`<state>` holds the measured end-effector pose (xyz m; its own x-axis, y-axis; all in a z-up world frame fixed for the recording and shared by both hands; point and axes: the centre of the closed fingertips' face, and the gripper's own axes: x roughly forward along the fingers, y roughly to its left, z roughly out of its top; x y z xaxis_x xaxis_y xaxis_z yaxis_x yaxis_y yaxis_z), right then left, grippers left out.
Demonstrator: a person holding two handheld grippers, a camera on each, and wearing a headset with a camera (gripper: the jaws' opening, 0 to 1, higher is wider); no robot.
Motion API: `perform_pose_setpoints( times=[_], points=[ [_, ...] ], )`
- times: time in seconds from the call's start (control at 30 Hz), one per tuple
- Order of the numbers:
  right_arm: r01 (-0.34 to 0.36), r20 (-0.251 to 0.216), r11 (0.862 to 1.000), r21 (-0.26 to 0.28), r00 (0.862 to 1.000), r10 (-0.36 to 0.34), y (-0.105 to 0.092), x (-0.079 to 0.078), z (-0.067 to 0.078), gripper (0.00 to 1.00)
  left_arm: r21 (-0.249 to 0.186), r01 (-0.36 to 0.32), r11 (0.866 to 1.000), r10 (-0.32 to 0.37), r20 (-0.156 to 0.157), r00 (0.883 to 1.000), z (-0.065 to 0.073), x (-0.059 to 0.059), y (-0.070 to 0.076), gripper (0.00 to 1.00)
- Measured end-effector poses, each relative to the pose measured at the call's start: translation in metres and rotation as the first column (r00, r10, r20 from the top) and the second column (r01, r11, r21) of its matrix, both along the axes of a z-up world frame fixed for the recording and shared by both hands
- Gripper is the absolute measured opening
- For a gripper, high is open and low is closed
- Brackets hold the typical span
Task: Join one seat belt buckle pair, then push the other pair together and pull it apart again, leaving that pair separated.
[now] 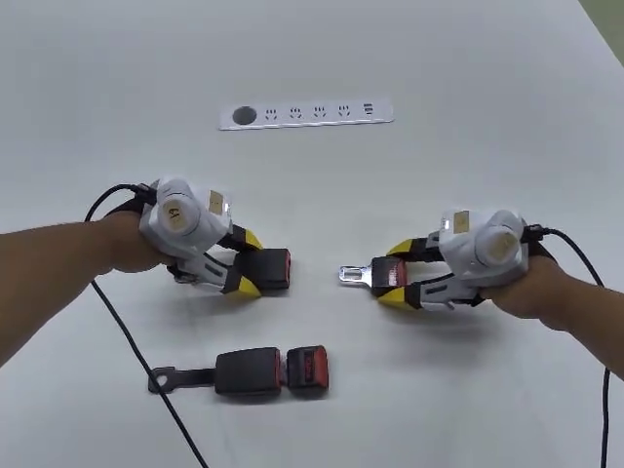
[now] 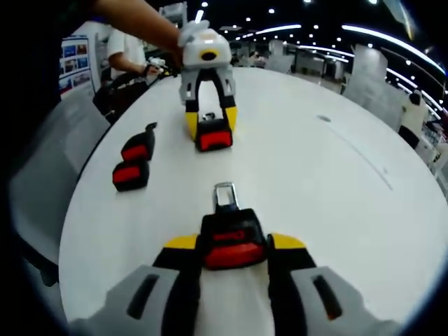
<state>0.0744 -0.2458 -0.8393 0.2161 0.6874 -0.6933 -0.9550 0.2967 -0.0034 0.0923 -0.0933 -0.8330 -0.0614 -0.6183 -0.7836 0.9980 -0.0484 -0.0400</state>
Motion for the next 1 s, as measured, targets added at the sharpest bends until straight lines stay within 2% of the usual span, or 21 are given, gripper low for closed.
perform_pose_setpoints(
  times=[0.5,0.77,1.0],
  points=[
    [0.023,-0.011,1.000,-0.021,1.000,-0.023,-0.034,-0.006,0.001,0.37,-0.004,0.000,1.000,0.000,0.000,1.000,0.001,-0.001,-0.001,0.35],
    [0.033,-0.009,0.999,-0.026,0.999,-0.033,-0.037,-0.007,0.005,0.37,-0.002,-0.004,1.000,0.004,0.001,1.000,0.001,-0.001,-0.002,0.35],
    [0.042,-0.016,0.998,-0.040,0.999,-0.042,-0.041,-0.009,0.003,0.38,0.018,-0.005,1.000,0.005,0.004,1.000,0.000,-0.001,-0.003,0.35]
  ],
)
